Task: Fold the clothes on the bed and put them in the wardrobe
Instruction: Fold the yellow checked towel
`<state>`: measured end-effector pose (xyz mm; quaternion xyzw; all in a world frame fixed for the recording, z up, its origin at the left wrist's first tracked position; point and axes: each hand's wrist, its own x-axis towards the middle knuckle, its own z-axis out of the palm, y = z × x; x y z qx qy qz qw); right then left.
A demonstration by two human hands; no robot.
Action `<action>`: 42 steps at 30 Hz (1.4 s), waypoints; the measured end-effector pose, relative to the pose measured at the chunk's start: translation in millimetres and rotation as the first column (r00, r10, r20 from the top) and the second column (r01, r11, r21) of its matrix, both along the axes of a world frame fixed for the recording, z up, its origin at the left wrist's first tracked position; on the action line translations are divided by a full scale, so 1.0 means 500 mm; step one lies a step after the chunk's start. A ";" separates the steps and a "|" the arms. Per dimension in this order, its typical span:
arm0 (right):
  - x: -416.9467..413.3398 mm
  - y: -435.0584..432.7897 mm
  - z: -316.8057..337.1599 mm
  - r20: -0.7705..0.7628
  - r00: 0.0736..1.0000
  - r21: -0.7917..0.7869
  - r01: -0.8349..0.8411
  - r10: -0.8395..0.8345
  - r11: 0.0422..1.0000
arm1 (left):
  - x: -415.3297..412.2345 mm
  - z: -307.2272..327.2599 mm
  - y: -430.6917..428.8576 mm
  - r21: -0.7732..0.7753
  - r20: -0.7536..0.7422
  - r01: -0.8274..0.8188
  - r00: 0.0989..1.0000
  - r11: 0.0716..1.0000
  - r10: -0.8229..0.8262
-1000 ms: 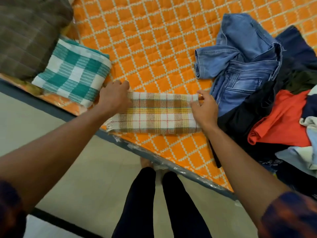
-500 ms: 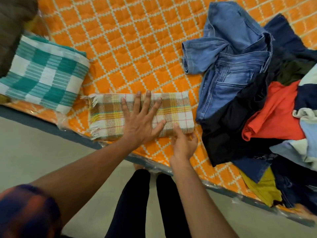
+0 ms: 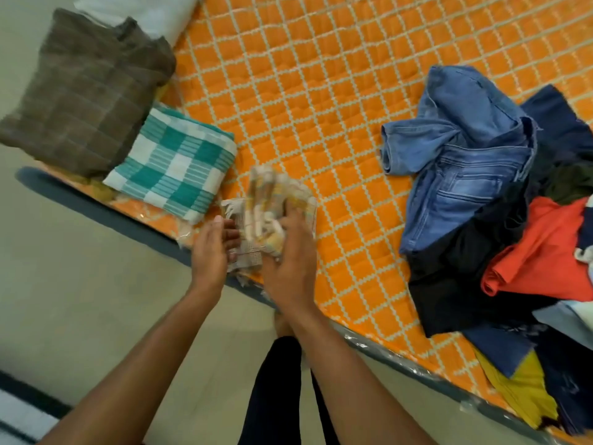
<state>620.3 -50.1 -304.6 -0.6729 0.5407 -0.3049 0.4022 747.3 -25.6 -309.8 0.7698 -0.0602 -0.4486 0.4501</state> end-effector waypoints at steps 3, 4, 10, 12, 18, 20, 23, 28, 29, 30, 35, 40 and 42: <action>0.040 0.054 -0.073 -0.322 0.900 0.028 -0.302 0.295 0.953 | 0.031 -0.027 0.018 0.035 -0.094 0.024 0.995 0.999 -0.021; 0.045 0.065 -0.092 -0.391 0.851 0.045 -0.362 0.350 0.931 | 0.036 -0.045 0.022 0.042 -0.046 0.068 0.997 0.997 -0.066; 0.029 0.025 -0.049 -0.215 0.827 0.238 -0.472 0.520 0.849 | 0.024 -0.071 0.013 0.175 0.157 0.215 0.957 0.961 -0.243; -0.007 -0.006 -0.032 -0.150 0.938 0.149 -0.292 0.314 0.945 | 0.013 -0.065 0.006 0.192 0.145 0.242 0.952 0.951 -0.271; -0.060 -0.111 -0.071 0.147 0.939 0.854 0.039 -0.312 0.519 | -0.002 -0.060 -0.013 0.229 -0.006 0.184 0.982 0.956 -0.188; -0.064 -0.125 -0.063 0.178 0.962 0.843 -0.040 -0.208 0.537 | -0.009 -0.049 -0.012 0.129 -0.077 0.140 0.988 0.982 -0.130; -0.036 -0.155 -0.011 0.246 0.962 0.740 -0.104 -0.123 0.664 | 0.002 0.001 -0.019 -0.018 0.039 0.085 0.996 0.996 -0.084; 0.130 -0.259 0.080 0.276 0.941 0.511 -0.318 0.197 0.799 | 0.099 0.084 -0.051 -0.221 0.171 -0.242 0.944 0.945 0.282; 0.182 -0.284 0.082 0.256 0.929 0.464 -0.360 0.267 0.809 | 0.126 0.085 -0.059 -0.223 0.173 -0.308 0.921 0.925 0.349; 0.231 -0.302 0.078 0.215 0.915 0.425 -0.401 0.340 0.811 | 0.149 0.081 -0.067 -0.215 0.173 -0.372 0.895 0.903 0.410; 0.402 -0.333 -0.020 -0.152 0.799 0.343 -0.509 0.581 0.790 | 0.229 -0.011 -0.098 0.044 0.253 -0.530 0.826 0.847 0.504; 0.423 -0.353 -0.070 -0.217 0.793 0.350 -0.481 0.569 0.804 | 0.239 -0.049 -0.121 0.104 0.248 -0.521 0.839 0.848 0.485; 0.421 -0.360 -0.067 -0.202 0.777 0.378 -0.499 0.596 0.780 | 0.233 -0.035 -0.118 0.111 0.192 -0.505 0.856 0.856 0.480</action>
